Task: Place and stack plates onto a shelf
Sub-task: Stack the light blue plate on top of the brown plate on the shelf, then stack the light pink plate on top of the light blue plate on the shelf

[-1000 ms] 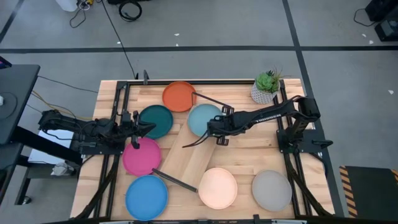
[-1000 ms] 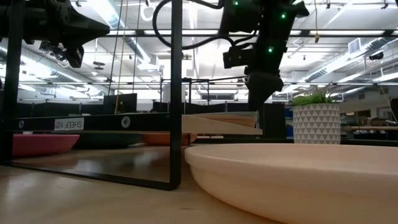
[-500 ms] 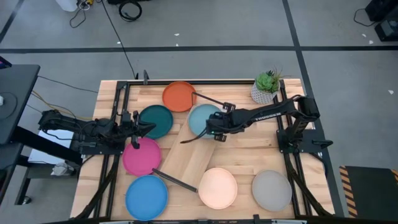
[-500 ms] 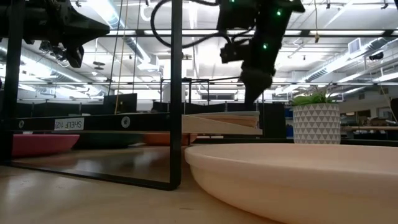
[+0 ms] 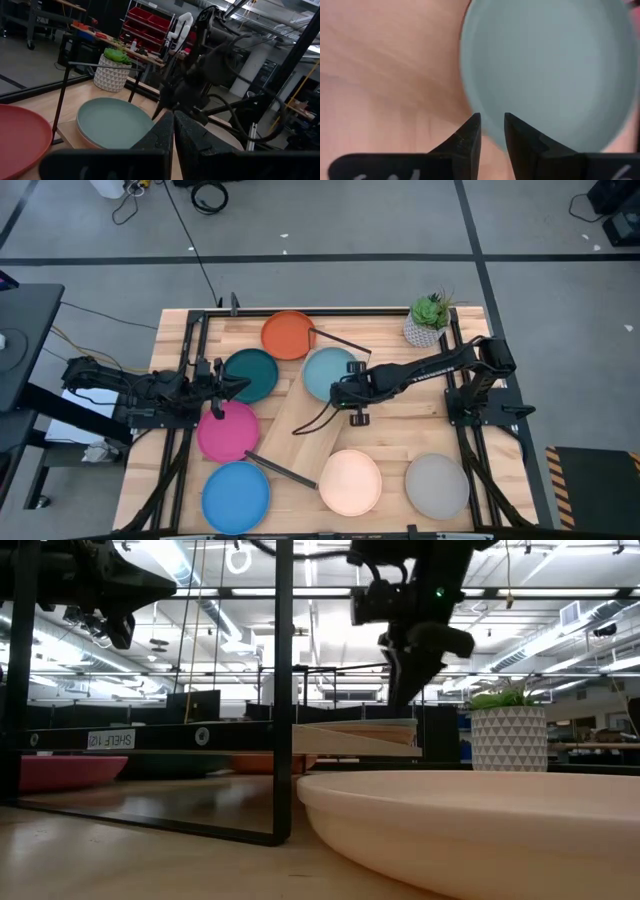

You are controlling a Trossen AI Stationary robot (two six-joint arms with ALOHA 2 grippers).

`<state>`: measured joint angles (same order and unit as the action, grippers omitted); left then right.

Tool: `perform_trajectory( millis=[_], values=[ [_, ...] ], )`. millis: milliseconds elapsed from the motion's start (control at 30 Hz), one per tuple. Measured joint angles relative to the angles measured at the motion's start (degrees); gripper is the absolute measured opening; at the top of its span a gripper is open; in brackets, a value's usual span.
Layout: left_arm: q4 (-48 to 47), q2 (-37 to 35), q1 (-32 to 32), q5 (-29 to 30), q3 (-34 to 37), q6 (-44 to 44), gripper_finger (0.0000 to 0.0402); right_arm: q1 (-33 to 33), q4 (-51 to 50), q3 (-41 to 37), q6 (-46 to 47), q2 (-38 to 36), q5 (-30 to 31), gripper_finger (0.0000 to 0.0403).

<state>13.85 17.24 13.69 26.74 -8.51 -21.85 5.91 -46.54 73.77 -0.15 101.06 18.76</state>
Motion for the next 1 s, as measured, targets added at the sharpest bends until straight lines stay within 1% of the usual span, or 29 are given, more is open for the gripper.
perform_trajectory(
  millis=[167,300,400,733,1000],
  values=[
    [0.0,0.0,0.0,0.0,0.0,0.0,0.0021,-0.1,-0.1,-1.7,-1.0,0.0,-1.2,0.0114],
    [0.0,0.0,0.0,0.0,0.0,0.0,0.0021,-0.2,-0.3,-2.2,-3.1,0.0,0.0,0.0113],
    [0.0,0.0,0.0,0.0,0.0,0.0,0.0021,-0.4,-0.2,-2.2,-3.4,0.0,0.0,0.0097],
    [0.0,0.0,0.0,0.0,0.0,0.0,0.0021,-1.1,-0.2,-2.2,-7.0,0.0,-0.2,0.001],
    [0.0,0.0,0.0,0.0,0.0,0.0,0.0021,-0.8,-0.2,0.3,-7.2,0.0,0.7,0.0008]
  ],
)
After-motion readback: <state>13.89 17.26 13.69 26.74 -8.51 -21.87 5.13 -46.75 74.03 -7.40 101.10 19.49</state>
